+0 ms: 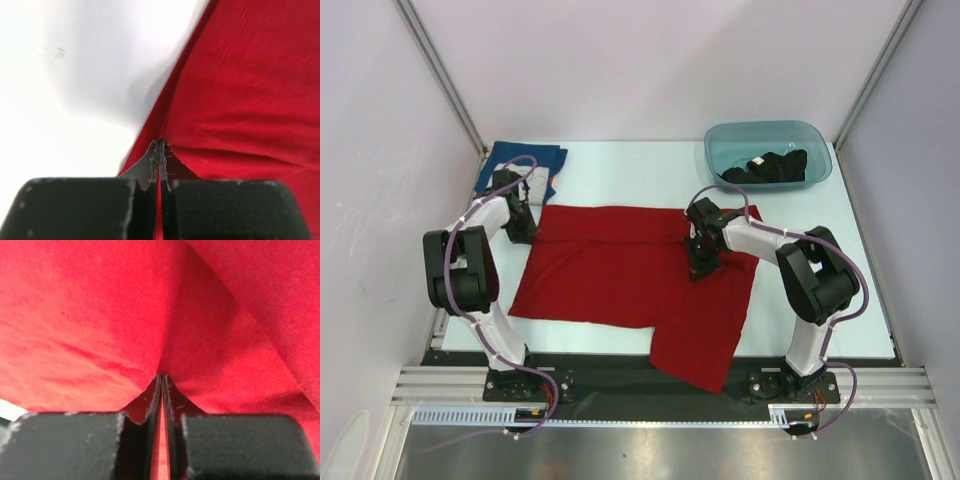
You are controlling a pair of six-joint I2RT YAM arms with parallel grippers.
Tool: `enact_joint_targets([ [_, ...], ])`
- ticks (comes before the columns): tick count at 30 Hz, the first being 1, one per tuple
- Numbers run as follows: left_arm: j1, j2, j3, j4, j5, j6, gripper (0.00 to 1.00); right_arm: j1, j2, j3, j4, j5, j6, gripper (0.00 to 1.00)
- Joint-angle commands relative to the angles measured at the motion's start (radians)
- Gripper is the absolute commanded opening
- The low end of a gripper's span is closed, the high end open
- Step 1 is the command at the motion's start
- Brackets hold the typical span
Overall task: Fold and stack the t-shirts
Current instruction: Fold the tshirt
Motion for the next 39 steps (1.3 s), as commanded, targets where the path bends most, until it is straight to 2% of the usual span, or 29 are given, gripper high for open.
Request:
enact_joint_targets([
  [1, 0.002, -0.067, 0.068, -0.021, -0.08, 0.022, 0.01, 0.008, 0.035, -0.026, 0.018, 0.022, 0.037, 0.06],
  [12, 0.004, 0.068, 0.148, -0.07, -0.185, 0.038, 0.0, 0.01, 0.069, -0.043, 0.026, 0.034, 0.072, 0.03],
  [14, 0.004, 0.055, 0.14, -0.068, -0.202, 0.028, 0.15, 0.01, 0.064, -0.04, 0.019, 0.035, 0.069, 0.03],
  [15, 0.004, 0.038, 0.134, -0.072, -0.222, 0.015, 0.33, 0.008, 0.062, -0.039, 0.018, 0.037, 0.068, 0.03],
  [16, 0.004, 0.016, 0.125, -0.072, -0.262, 0.012, 0.46, 0.008, 0.056, -0.037, 0.015, 0.038, 0.065, 0.03],
  [19, 0.013, -0.093, 0.08, -0.101, -0.336, -0.01, 0.55, 0.008, 0.041, -0.034, 0.009, 0.046, 0.06, 0.03],
  [21, 0.028, -0.19, 0.016, -0.13, -0.324, -0.054, 0.54, 0.01, 0.029, -0.032, 0.0, 0.058, 0.053, 0.03],
  [25, 0.108, -0.361, -0.175, -0.111, -0.204, -0.142, 0.46, 0.025, -0.026, -0.028, -0.028, 0.081, 0.04, 0.04],
  [27, 0.139, -0.396, -0.266, -0.104, -0.158, -0.162, 0.45, 0.042, -0.069, -0.031, -0.042, 0.08, 0.036, 0.05],
  [29, 0.175, -0.409, -0.301, -0.105, -0.132, -0.171, 0.4, 0.077, -0.102, -0.04, -0.04, 0.069, 0.034, 0.08],
  [34, 0.243, -0.363, -0.357, -0.116, -0.029, -0.197, 0.4, 0.118, -0.161, -0.103, -0.016, 0.003, 0.069, 0.11],
  [36, 0.255, -0.34, -0.365, -0.113, -0.008, -0.188, 0.37, 0.122, -0.171, -0.123, 0.012, -0.011, 0.082, 0.11],
  [38, 0.266, -0.335, -0.381, -0.121, 0.005, -0.185, 0.38, 0.125, -0.171, -0.15, 0.024, -0.026, 0.091, 0.11],
  [39, 0.274, -0.334, -0.392, -0.118, 0.043, -0.183, 0.43, 0.125, -0.171, -0.158, 0.036, -0.029, 0.094, 0.11],
])
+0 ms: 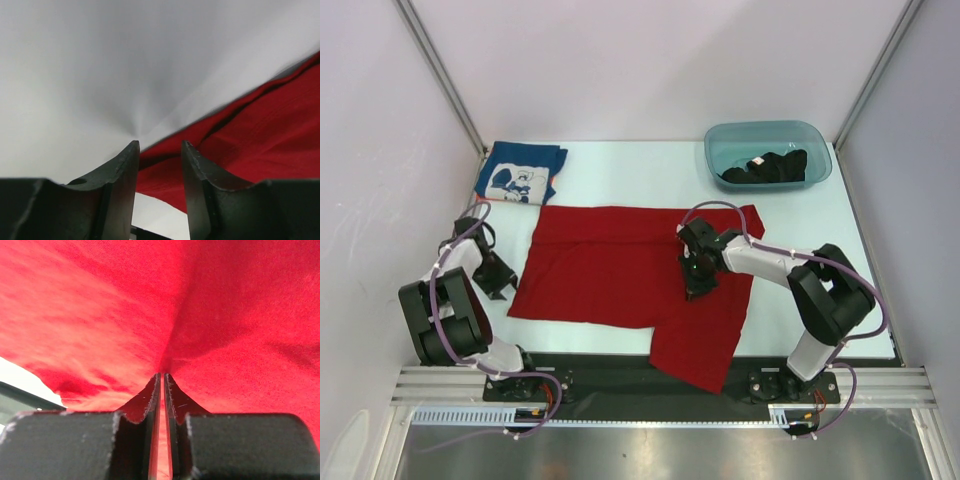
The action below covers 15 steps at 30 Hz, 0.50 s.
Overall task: Fold and stack the t-shirts
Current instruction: Fold the tshirt
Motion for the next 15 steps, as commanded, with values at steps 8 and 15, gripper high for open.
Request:
enact_joint_targets([
  [8, 0.086, 0.004, -0.058, -0.054, 0.137, -0.108, 0.38, -0.001, 0.025, -0.071, 0.062, -0.022, 0.028, 0.11],
  [15, 0.256, -0.057, -0.162, -0.066, 0.103, -0.245, 0.05, -0.025, 0.042, -0.11, 0.084, -0.036, 0.062, 0.11],
])
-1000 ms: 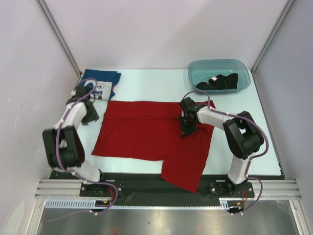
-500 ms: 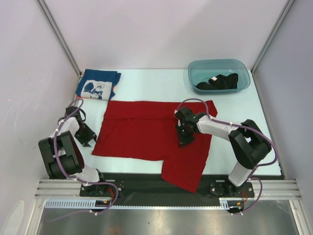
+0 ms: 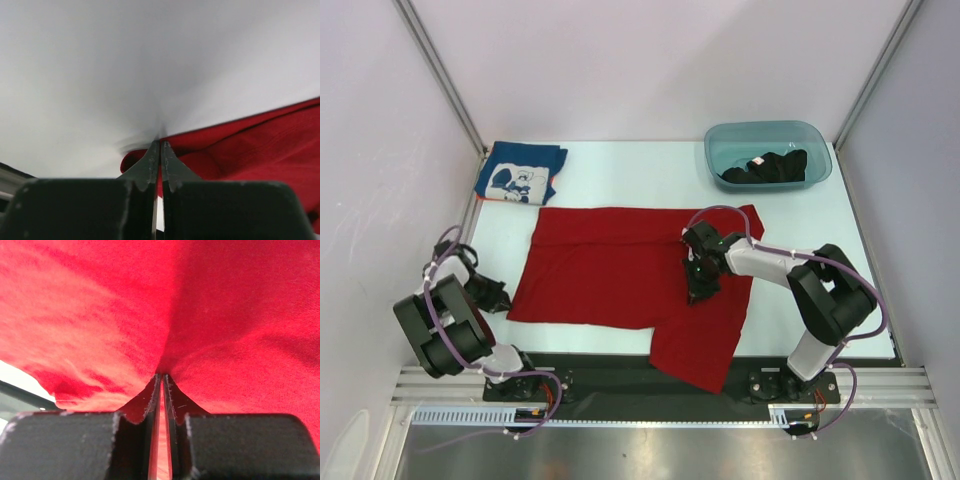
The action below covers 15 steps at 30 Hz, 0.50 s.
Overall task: Fold and stack the t-shirts
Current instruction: Fold the tshirt
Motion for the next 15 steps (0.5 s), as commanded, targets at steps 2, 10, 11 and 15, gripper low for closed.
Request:
enact_joint_targets([
  [2, 0.109, -0.011, -0.082, -0.025, -0.01, -0.092, 0.02, -0.03, 0.047, -0.065, 0.057, -0.012, 0.04, 0.11],
  [10, 0.109, -0.046, -0.034, -0.034, 0.0, -0.083, 0.2, -0.071, 0.008, 0.032, -0.013, 0.02, 0.006, 0.13],
  [11, 0.106, -0.06, -0.014, -0.037, -0.005, -0.06, 0.26, -0.073, -0.006, 0.057, -0.042, 0.034, -0.006, 0.13],
  [15, 0.054, -0.149, 0.033, -0.059, -0.046, -0.02, 0.38, -0.083, -0.031, 0.191, -0.105, 0.121, -0.029, 0.24],
])
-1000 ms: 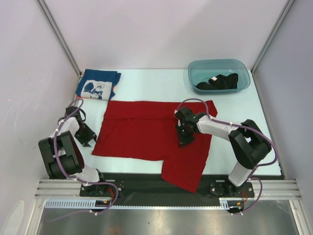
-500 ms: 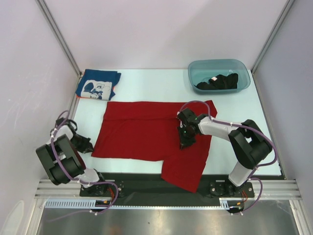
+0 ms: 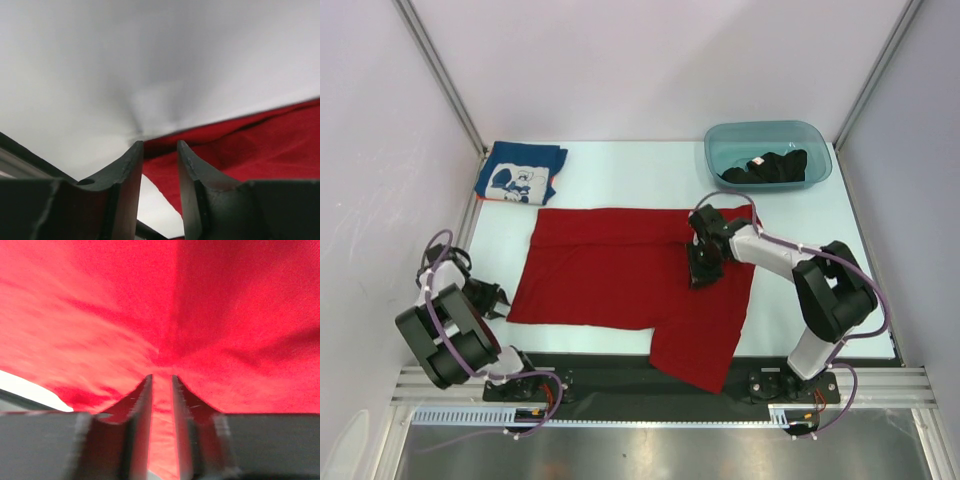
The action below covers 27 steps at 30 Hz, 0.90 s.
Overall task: Fold and stack the t-shirts
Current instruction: Fold the tshirt
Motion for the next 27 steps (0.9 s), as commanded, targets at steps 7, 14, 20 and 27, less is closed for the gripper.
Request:
enact_joint_targets([
  [7, -0.182, -0.267, 0.063, 0.026, -0.029, 0.084, 0.4, -0.1, 0.083, 0.287, -0.118, 0.216, -0.103, 0.35],
  [14, -0.323, -0.35, 0.131, 0.006, -0.013, 0.095, 0.39, -0.146, 0.174, 0.384, -0.126, 0.217, -0.136, 0.31],
  [20, -0.373, -0.367, 0.162, -0.011, -0.041, 0.119, 0.38, -0.114, 0.145, 0.384, -0.119, 0.221, -0.147, 0.28],
  [27, -0.383, -0.364, 0.129, 0.029, -0.004, 0.116, 0.38, -0.039, 0.136, 0.372, -0.132, 0.278, -0.141, 0.29],
])
